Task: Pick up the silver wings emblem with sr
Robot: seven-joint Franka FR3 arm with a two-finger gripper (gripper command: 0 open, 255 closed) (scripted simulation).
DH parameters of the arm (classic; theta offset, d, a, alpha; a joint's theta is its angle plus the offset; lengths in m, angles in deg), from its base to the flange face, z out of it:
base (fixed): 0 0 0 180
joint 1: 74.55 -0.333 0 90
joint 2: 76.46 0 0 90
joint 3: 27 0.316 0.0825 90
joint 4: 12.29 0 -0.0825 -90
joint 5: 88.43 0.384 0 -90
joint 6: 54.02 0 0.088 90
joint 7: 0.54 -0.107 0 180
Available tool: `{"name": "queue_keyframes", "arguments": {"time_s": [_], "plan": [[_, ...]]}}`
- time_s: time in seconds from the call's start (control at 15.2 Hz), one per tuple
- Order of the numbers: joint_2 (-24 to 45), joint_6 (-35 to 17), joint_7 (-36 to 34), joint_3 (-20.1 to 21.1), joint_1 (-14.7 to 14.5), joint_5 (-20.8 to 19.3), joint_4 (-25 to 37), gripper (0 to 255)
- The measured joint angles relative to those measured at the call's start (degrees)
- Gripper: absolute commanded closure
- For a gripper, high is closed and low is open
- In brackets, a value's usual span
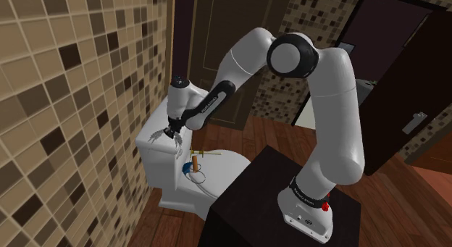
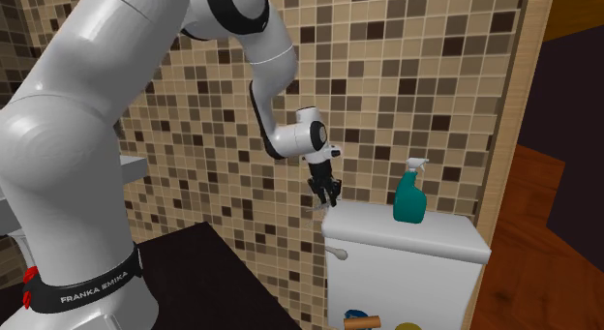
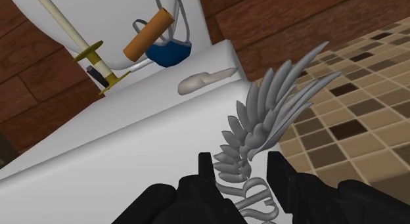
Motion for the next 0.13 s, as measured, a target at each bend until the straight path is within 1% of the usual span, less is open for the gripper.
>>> {"name": "queue_keyframes", "arguments": {"time_s": [0.13], "plan": [[-1.2, 0.5, 0.4, 0.3, 0.3, 0.3, -0.7, 255]]}}
